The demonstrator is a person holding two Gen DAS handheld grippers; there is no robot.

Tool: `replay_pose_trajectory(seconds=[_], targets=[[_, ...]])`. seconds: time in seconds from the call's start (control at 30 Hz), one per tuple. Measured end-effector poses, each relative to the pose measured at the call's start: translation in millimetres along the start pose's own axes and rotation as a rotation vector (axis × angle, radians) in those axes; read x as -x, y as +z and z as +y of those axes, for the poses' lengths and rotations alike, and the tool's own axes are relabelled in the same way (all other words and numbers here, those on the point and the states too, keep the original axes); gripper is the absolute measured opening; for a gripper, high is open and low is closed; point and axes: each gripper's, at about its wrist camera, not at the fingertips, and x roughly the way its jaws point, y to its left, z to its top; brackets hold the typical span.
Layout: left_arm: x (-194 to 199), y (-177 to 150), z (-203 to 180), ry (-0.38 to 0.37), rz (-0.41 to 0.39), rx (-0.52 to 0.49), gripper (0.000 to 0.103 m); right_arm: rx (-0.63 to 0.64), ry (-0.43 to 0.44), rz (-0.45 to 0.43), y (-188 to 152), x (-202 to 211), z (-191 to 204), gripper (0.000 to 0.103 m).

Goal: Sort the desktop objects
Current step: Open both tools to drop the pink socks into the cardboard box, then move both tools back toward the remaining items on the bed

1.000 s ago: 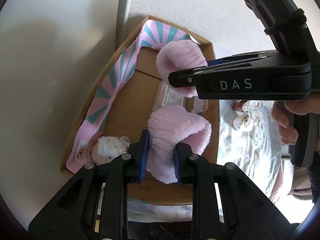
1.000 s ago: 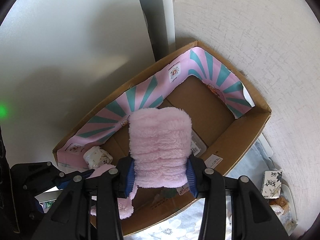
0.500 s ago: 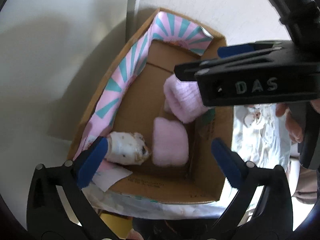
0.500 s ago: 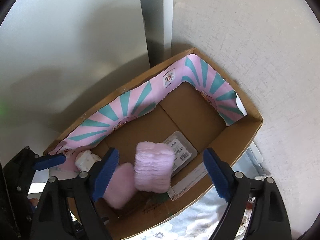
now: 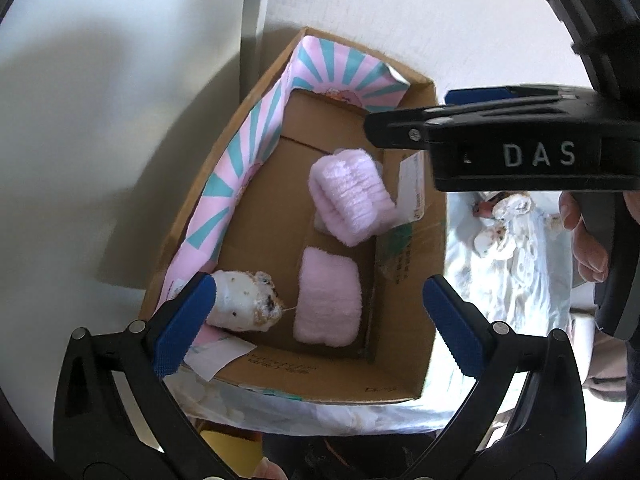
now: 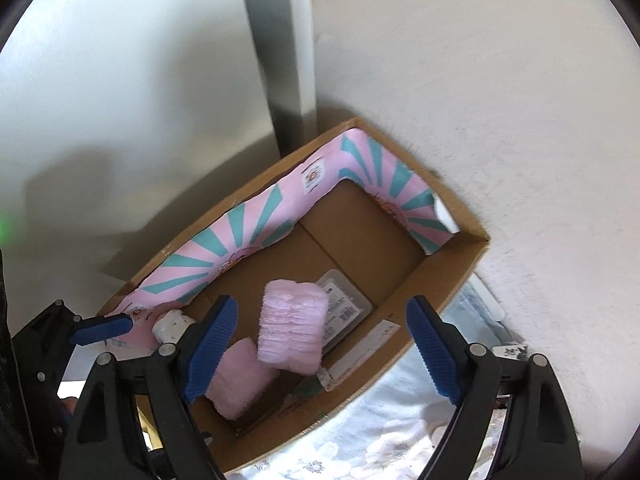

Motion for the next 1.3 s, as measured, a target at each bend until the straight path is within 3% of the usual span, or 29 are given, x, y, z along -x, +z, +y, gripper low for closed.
replay_pose_trajectory(seconds=[0.6, 0.9, 1.3], targets=[[25, 29, -39, 0.016, -0.074, -0.078, 0.103, -0.127, -0.035, -0.066, -36, 68, -69, 0.084], [45, 41, -73, 0.025, -0.152, -0.153, 0.103, -0.163, -0.079, -0.137, -80, 109, -100, 0.084], [39, 49, -151, -0.056, -0.139, -0.318, 0.103, -0.318, -0.132, -0.209, -154, 150, -165, 0.084]])
